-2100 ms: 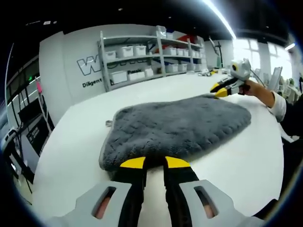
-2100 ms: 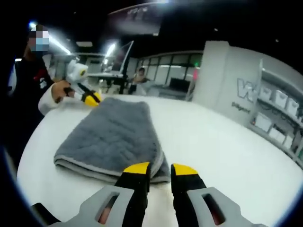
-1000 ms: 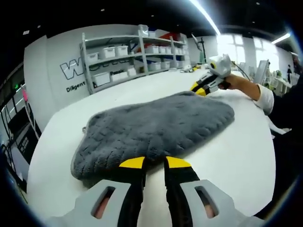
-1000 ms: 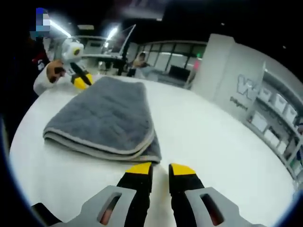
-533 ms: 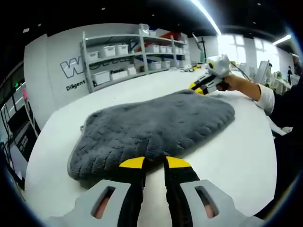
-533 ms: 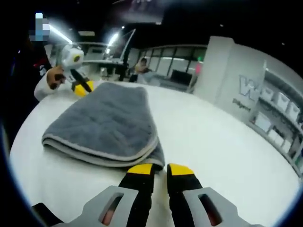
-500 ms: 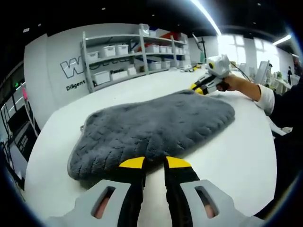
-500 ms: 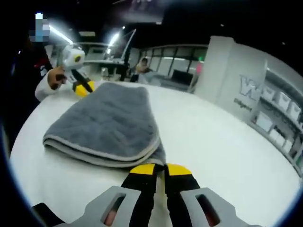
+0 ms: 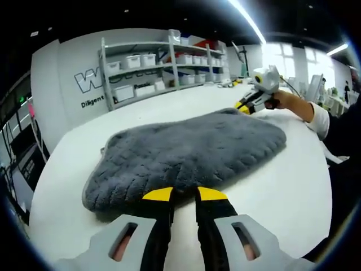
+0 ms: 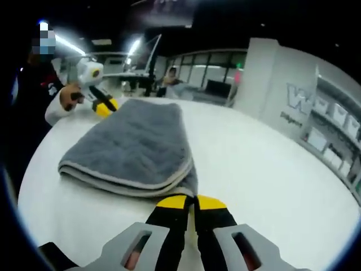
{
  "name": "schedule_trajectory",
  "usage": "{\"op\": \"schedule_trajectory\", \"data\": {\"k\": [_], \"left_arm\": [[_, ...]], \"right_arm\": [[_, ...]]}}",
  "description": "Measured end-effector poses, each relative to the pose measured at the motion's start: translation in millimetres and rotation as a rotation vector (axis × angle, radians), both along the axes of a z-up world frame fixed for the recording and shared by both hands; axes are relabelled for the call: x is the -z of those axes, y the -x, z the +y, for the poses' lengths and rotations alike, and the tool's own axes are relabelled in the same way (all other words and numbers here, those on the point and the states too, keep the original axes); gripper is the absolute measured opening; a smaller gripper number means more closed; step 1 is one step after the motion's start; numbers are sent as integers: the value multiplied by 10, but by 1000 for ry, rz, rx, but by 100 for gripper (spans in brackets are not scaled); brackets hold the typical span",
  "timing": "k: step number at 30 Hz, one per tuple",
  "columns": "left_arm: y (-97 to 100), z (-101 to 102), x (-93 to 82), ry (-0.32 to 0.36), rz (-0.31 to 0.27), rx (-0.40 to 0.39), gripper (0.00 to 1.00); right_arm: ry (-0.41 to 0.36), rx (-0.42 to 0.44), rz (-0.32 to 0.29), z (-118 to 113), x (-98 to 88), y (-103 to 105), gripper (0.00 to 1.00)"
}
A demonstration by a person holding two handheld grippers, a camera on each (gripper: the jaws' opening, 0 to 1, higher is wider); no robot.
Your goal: Open the folded towel by lifting each exposed corner and separating the folded layers until the towel lies flat within the target outline without major curled edges
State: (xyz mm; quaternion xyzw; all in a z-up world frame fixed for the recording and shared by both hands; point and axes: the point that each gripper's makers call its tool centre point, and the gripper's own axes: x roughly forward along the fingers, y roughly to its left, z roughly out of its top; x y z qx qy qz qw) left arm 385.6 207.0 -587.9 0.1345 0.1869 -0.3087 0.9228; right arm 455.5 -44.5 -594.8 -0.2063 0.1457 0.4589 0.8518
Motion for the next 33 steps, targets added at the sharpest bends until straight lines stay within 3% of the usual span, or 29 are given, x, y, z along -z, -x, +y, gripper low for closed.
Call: {"op": "schedule_trajectory", "data": {"k": [8,14,20,33], "left_arm": [[-42,54,-6,6,-6,-18,14],[-94,85,-17,11,-21,-37,13],[-164,132,-57,13,-58,-70,11],[-232,192,-55,10,-71,-100,11]], "right_arm": [[-26,-57,31,30,-30,120,0],[-86,-158,83,93,-90,347,0],[-99,-291,99,216,-117,604,0],[-92,-425,118,329,-116,877,0]]}}
